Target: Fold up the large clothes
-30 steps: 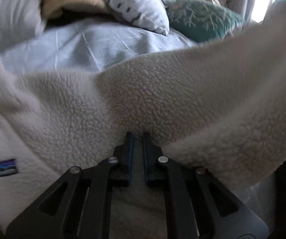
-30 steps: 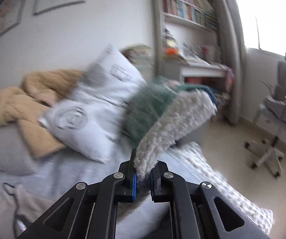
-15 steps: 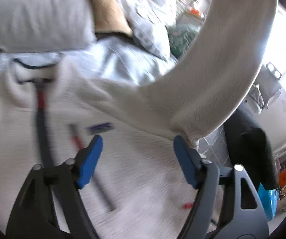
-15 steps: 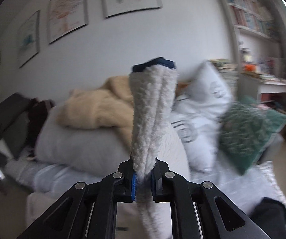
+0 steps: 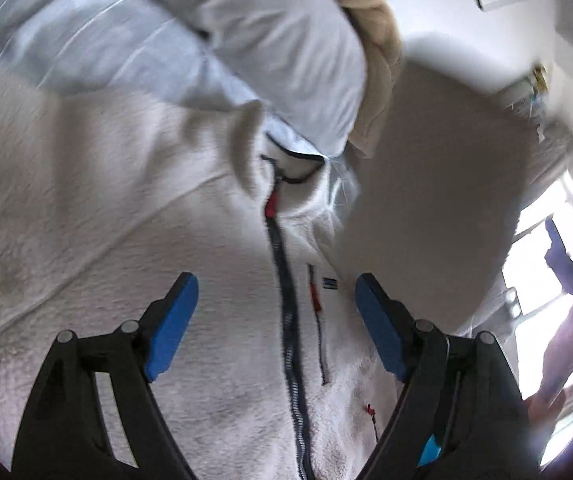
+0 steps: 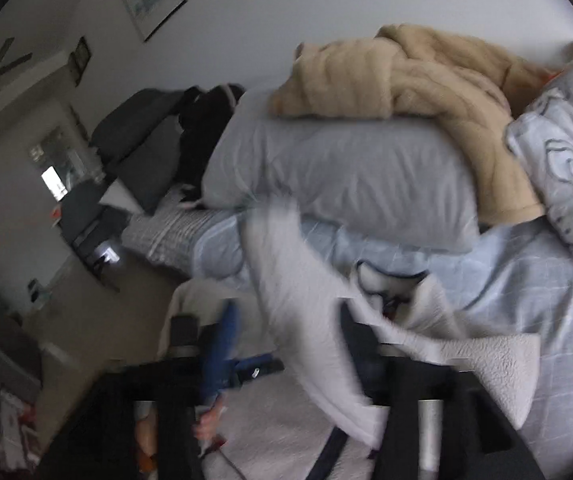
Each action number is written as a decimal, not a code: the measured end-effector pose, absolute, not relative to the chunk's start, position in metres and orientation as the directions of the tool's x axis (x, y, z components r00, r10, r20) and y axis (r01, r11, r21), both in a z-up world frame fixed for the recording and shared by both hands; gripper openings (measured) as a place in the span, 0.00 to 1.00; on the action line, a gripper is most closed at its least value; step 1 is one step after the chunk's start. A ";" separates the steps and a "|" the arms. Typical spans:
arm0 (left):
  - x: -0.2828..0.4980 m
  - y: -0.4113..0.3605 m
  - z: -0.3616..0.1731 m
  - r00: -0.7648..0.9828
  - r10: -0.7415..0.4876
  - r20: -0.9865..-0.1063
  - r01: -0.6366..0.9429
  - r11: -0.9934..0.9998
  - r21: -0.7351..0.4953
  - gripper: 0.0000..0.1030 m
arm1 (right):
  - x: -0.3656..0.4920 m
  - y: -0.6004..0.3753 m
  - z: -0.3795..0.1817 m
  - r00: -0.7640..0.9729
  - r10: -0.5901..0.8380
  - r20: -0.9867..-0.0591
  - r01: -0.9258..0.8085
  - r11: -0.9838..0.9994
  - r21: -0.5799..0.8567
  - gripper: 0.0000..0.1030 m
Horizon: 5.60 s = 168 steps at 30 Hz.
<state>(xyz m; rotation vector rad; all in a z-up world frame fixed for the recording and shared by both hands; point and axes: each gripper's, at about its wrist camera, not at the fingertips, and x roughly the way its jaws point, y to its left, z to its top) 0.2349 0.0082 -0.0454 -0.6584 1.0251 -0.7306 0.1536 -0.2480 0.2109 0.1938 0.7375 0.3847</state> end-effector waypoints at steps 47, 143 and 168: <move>0.214 -0.052 -0.067 0.447 -0.347 -0.824 0.332 0.920 -0.207 0.58 | 0.114 -0.486 0.036 0.657 -0.196 -0.728 0.362 0.929 0.077 0.57; 0.095 0.090 -0.044 0.559 -0.072 -0.826 0.238 0.968 0.077 0.87 | 0.063 -0.229 0.062 0.721 0.028 -0.692 0.069 0.991 0.112 0.81; 0.166 0.324 0.110 0.746 -0.117 -0.656 -0.116 0.946 -0.301 0.08 | 0.151 -0.069 0.028 0.682 0.255 -0.685 -0.325 0.945 0.028 0.71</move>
